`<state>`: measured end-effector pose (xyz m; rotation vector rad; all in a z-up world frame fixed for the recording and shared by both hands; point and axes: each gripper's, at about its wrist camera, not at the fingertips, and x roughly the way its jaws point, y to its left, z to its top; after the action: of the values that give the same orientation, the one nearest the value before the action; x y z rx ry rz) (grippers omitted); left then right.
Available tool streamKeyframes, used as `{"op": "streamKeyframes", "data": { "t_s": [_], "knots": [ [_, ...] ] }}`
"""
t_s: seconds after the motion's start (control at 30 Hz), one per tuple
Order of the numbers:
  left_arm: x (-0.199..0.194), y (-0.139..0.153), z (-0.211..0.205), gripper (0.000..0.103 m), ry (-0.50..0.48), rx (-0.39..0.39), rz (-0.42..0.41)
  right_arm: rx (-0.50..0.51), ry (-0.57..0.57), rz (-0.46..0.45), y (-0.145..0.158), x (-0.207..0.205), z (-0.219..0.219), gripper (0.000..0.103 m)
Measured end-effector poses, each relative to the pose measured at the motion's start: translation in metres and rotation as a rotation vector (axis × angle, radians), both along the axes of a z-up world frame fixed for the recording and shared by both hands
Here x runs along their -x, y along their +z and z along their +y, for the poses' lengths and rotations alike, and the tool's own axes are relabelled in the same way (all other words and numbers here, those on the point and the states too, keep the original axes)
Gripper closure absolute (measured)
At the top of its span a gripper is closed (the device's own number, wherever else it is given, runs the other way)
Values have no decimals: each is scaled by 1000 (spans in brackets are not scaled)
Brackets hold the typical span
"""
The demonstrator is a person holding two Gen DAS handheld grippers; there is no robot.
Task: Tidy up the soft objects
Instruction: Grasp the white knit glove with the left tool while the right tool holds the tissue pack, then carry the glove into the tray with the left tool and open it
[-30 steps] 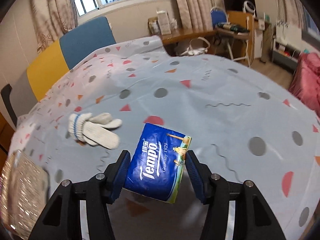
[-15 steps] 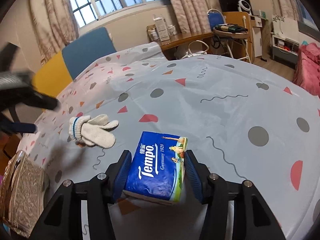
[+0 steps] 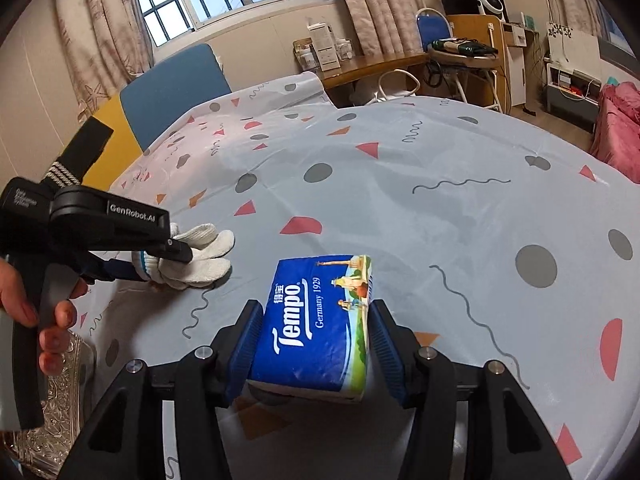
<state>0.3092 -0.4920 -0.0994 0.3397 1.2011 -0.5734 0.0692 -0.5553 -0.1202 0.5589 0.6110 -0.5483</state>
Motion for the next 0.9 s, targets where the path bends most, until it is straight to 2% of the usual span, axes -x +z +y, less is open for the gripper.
{"op": "streamKeyframes", "data": {
  "t_s": [0.13, 0.3, 0.4, 0.53, 0.63, 0.73, 0.8, 0.9],
  "knots": [
    [14, 21, 18, 53, 4, 82, 19, 18, -7, 15, 0, -1, 1, 48],
    [39, 70, 49, 53, -27, 244, 7, 40, -24, 34, 2, -2, 4, 48],
    [56, 98, 75, 53, -54, 336, -1, 68, -45, 57, 3, -3, 6, 48],
    [73, 132, 123, 53, -69, 406, -17, 118, -57, 96, 5, -7, 12, 48],
    [84, 162, 184, 53, -54, 514, -65, 137, -61, 111, 6, -9, 14, 48],
    [84, 176, 254, 53, 18, 578, -99, 160, -76, 128, 8, -9, 16, 48],
    [80, 177, 310, 53, 92, 584, -116, 179, -84, 139, 9, -10, 18, 48],
    [73, 171, 380, 53, 186, 524, -164, 208, -96, 150, 12, -10, 21, 48]
  ]
}}
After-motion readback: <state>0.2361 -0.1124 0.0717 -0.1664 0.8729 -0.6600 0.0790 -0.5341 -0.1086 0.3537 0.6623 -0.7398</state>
